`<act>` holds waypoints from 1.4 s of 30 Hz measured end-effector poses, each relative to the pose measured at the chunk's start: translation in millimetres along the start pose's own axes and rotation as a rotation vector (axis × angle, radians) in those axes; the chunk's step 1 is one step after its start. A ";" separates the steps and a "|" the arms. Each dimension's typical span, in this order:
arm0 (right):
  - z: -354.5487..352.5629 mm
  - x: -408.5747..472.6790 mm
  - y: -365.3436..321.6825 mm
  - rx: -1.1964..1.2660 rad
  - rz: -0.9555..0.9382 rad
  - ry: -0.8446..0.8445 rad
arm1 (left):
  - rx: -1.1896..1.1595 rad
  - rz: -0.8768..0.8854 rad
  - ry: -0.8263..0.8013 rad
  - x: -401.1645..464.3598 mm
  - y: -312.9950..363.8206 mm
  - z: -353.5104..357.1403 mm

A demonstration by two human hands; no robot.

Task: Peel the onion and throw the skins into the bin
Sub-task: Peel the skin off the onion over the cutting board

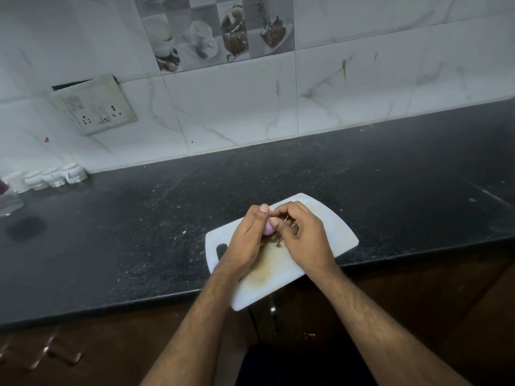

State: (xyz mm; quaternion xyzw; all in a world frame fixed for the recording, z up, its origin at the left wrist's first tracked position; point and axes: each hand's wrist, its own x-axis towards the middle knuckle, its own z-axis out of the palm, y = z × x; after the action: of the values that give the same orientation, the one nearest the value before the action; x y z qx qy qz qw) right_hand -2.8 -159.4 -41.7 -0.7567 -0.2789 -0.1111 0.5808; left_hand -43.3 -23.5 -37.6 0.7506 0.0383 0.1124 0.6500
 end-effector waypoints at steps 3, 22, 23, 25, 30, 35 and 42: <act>1.6 -0.9 1.5 -0.105 -0.053 0.020 | -0.001 0.016 -0.038 -1.5 2.3 0.8; -5.2 5.4 9.2 -0.021 0.062 -0.033 | -0.127 -0.048 0.014 -1.6 11.9 -8.6; -2.7 4.5 7.8 -0.013 0.075 -0.060 | -0.112 -0.042 0.005 -2.0 12.4 -7.2; 1.1 3.0 5.3 -0.011 0.070 -0.077 | -0.123 -0.040 -0.003 -1.3 10.9 -6.8; -3.5 0.5 -2.7 0.090 0.055 -0.007 | -0.036 -0.030 -0.015 2.8 0.2 -7.1; -0.2 0.4 2.1 0.093 0.092 -0.004 | -0.024 -0.008 -0.026 1.1 -3.4 -5.8; 1.1 0.2 2.9 -0.057 0.058 0.038 | 0.018 0.013 -0.021 1.4 -8.1 -3.5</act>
State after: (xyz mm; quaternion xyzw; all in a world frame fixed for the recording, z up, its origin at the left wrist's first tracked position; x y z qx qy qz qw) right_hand -1.2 -158.8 -44.3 -0.7785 -0.2426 -0.1164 0.5670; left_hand -42.0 -18.6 -44.9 0.7580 0.0276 0.1082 0.6427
